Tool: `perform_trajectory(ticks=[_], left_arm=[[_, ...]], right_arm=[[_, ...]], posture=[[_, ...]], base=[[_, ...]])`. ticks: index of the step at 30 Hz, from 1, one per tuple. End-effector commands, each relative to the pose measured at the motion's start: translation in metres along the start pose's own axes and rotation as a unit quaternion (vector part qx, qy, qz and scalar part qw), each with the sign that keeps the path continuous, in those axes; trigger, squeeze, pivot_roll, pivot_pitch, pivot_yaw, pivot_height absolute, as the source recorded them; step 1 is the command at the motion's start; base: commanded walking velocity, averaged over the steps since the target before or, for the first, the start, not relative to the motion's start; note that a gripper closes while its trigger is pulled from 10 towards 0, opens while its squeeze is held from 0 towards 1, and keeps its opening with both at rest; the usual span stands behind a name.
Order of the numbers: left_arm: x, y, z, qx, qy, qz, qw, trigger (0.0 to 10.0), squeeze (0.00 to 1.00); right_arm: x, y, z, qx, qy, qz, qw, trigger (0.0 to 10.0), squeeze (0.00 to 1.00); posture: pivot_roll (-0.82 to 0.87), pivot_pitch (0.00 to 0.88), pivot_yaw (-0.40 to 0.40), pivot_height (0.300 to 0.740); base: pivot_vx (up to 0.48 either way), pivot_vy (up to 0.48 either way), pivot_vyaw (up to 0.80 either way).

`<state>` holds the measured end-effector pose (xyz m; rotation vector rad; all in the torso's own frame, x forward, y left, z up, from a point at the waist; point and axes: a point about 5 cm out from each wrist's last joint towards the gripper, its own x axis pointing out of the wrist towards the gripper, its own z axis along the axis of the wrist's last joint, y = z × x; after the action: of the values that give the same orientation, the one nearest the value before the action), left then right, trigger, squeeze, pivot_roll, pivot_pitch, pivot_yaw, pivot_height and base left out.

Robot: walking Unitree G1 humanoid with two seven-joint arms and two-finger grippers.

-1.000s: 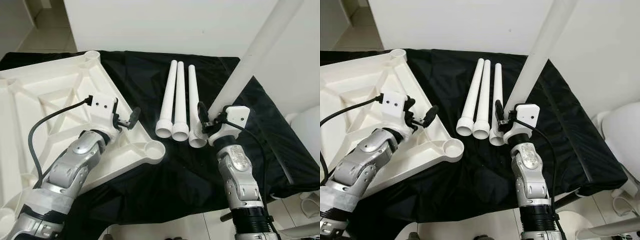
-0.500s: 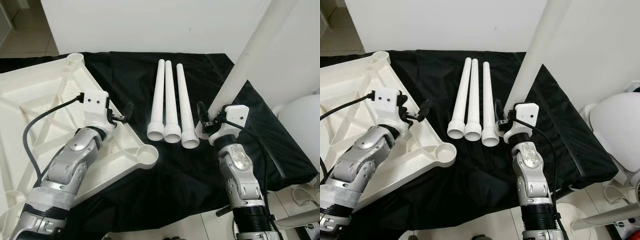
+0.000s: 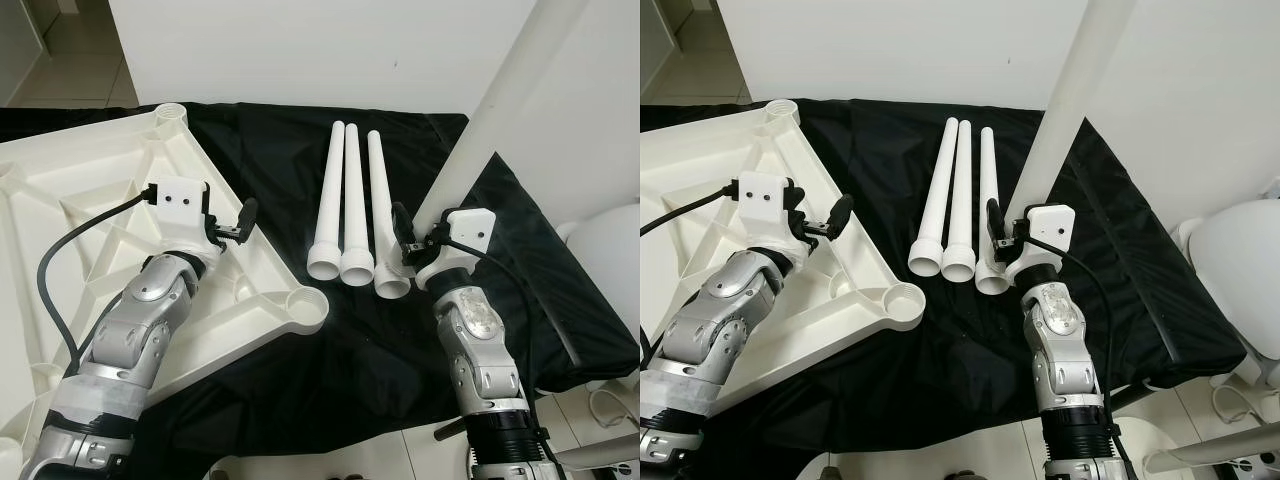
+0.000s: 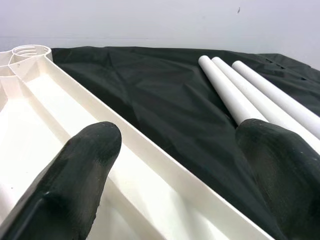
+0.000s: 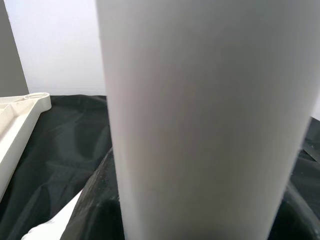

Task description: Building children table

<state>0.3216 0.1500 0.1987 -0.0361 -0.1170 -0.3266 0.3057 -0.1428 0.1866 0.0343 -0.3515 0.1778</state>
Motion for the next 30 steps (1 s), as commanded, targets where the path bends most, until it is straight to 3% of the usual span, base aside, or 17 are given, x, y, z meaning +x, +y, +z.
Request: perform_trajectory(ticks=[1, 13, 26, 30], left_arm=[[-0.0011, -0.0027, -0.0004, 0.000, -0.003, -0.026, 1.000, 10.0, 0.00], [-0.0009, -0.0005, -0.0011, -0.010, 0.001, -0.018, 1.000, 10.0, 0.00], [-0.0008, -0.0011, -0.0009, -0.014, 0.000, -0.019, 1.000, 10.0, 0.00], [-0.0004, -0.0007, -0.0003, -0.008, -0.002, -0.017, 1.000, 10.0, 0.00]], right_arm=[[0.0011, -0.0012, 0.0043, 0.001, -0.013, -0.002, 1.000, 10.0, 0.00], [0.0004, -0.0010, 0.0021, 0.000, -0.007, -0.001, 1.000, 10.0, 0.00], [0.0008, -0.0012, 0.0005, -0.001, -0.004, 0.000, 1.000, 10.0, 0.00], [0.0010, -0.0011, 0.0002, -0.001, -0.004, 0.001, 1.000, 10.0, 0.00]], posture=[[0.08, 0.090, -0.057, 0.740], [0.08, 0.094, -0.057, 0.740], [0.08, 0.091, -0.059, 0.740], [0.08, 0.090, -0.059, 0.740]], base=[[0.000, 0.000, 0.00], [0.000, 0.000, 0.00], [0.000, 0.341, 0.00], [0.000, 0.000, 0.00]])
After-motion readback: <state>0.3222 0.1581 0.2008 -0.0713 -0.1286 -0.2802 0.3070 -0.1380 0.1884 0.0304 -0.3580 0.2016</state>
